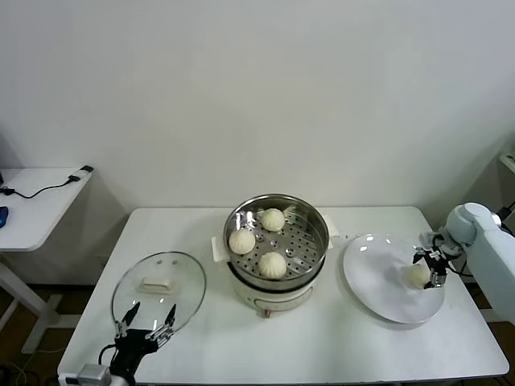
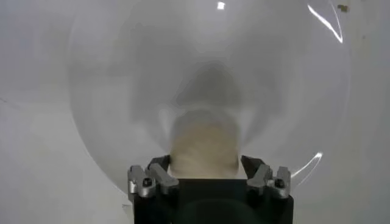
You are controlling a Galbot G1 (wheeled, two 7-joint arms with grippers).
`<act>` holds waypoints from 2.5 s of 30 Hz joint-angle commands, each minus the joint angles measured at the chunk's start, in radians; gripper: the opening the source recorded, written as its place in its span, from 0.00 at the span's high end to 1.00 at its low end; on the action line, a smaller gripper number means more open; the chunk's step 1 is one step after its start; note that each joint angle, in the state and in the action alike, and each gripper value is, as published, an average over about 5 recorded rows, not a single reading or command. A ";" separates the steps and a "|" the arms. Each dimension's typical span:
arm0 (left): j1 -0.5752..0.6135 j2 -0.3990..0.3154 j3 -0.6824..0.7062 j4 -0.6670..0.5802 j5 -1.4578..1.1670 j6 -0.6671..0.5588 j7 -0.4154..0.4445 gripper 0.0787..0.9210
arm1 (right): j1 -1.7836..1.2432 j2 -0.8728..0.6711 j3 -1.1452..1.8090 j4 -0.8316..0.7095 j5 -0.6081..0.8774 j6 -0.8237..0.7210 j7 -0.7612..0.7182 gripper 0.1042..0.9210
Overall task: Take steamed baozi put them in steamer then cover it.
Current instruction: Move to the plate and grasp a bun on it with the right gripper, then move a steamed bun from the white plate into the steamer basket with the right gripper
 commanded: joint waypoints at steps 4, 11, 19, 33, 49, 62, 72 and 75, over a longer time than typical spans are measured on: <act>-0.008 0.002 0.005 0.010 0.001 0.001 0.000 0.12 | 0.009 -0.001 -0.012 0.005 0.029 -0.008 -0.018 0.34; -0.025 0.010 0.009 0.023 0.005 0.003 0.000 0.12 | 0.104 -0.068 -0.140 0.094 0.187 -0.076 -0.066 0.37; -0.065 0.019 0.002 0.029 0.002 0.006 0.002 0.12 | 0.505 -0.102 -0.531 0.215 0.465 -0.197 -0.116 0.37; -0.125 0.042 -0.027 0.022 0.000 0.031 0.014 0.12 | 0.891 0.201 -0.947 0.207 0.842 -0.419 -0.058 0.37; -0.123 0.021 -0.026 0.001 -0.018 0.026 0.013 0.12 | 0.810 0.364 -1.023 0.185 0.801 -0.472 -0.012 0.37; -0.123 0.021 -0.032 0.002 -0.026 0.024 0.011 0.12 | 0.731 0.363 -1.028 0.183 0.725 -0.472 -0.003 0.37; -0.125 0.020 -0.028 0.006 -0.026 0.023 0.012 0.12 | 0.720 0.338 -1.031 0.200 0.706 -0.473 -0.005 0.38; -0.126 0.019 -0.028 0.007 -0.026 0.023 0.012 0.12 | 0.715 0.333 -1.031 0.202 0.701 -0.474 0.001 0.38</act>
